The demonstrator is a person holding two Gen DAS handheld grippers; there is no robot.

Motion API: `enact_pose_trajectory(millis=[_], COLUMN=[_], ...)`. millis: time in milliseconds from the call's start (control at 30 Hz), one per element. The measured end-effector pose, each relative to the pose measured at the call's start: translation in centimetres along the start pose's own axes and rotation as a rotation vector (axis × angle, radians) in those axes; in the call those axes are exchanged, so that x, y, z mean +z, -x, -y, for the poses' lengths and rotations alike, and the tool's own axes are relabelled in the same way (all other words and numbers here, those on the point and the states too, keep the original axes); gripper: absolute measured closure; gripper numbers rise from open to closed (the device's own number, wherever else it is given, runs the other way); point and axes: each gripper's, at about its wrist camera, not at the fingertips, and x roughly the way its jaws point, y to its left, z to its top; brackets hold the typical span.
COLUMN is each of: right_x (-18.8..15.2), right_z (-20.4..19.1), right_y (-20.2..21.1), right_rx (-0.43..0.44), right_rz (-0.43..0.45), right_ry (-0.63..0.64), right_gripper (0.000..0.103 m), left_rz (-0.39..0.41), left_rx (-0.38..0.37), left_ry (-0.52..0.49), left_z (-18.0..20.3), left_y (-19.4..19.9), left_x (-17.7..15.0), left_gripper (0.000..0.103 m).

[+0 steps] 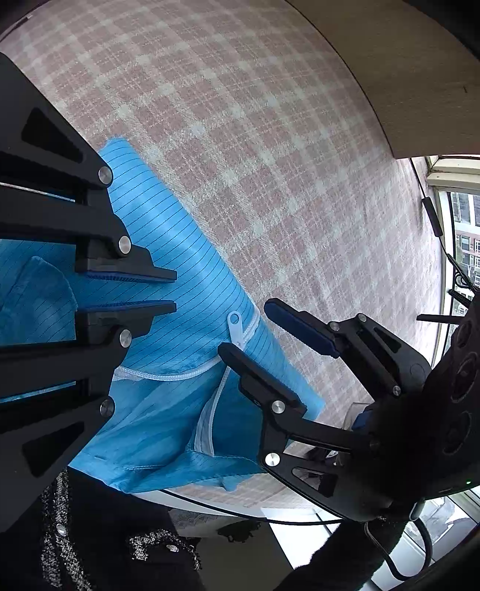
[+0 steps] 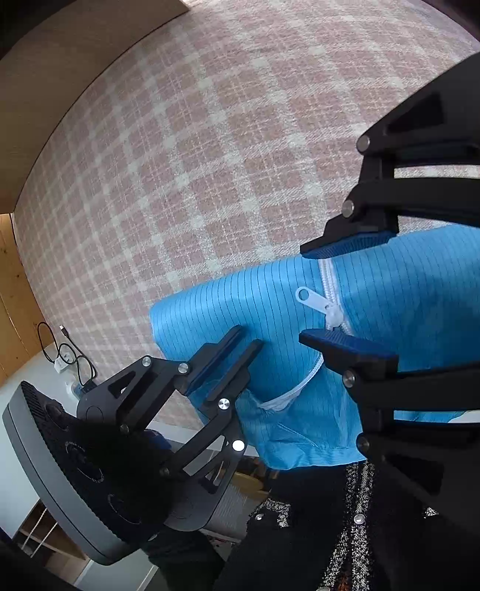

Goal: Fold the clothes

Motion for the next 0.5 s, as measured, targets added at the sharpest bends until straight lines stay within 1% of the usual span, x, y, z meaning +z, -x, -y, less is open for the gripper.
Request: enact_pose_trajectory(millis=[100,167,233,367,400,467,500], right_x=[0.5,0.6,0.9,1.2,1.3,1.5,1.6], right_z=[0.1,0.1,0.0,-0.1,-0.1,-0.4,-0.5], right_y=[-1.0,-1.7,-1.7,-1.7,-1.6,-1.3,-1.0], right_rx=[0.014,0.013,0.005,0.019,0.02,0.008,0.012], right_rz=[-0.05,-0.068,-0.059,-0.065,-0.062,-0.054,-0.048], right_ry=[0.022,0.04,0.057,0.067,0.07,0.079,0.08], right_gripper=[0.064,0.064,0.064,0.067,0.072,0.079,0.085], left_rz=[-0.001,-0.001,0.0,-0.003,-0.004,-0.008,-0.009], left_rx=[0.0,-0.002,-0.005,-0.004,-0.003,-0.001,-0.001], left_ry=[-0.002,-0.001,0.001,-0.001,-0.003,-0.005,-0.003], left_z=[0.0,0.0,-0.1,-0.3,-0.4,-0.5,-0.6], left_y=[-0.2,-0.2,-0.3,-0.4,-0.5,-0.6,-0.7], left_x=[-0.2,-0.2,-0.3,-0.3,-0.3,-0.3,-0.3], left_gripper=[0.094,0.091,0.09,0.09,0.09,0.09,0.09])
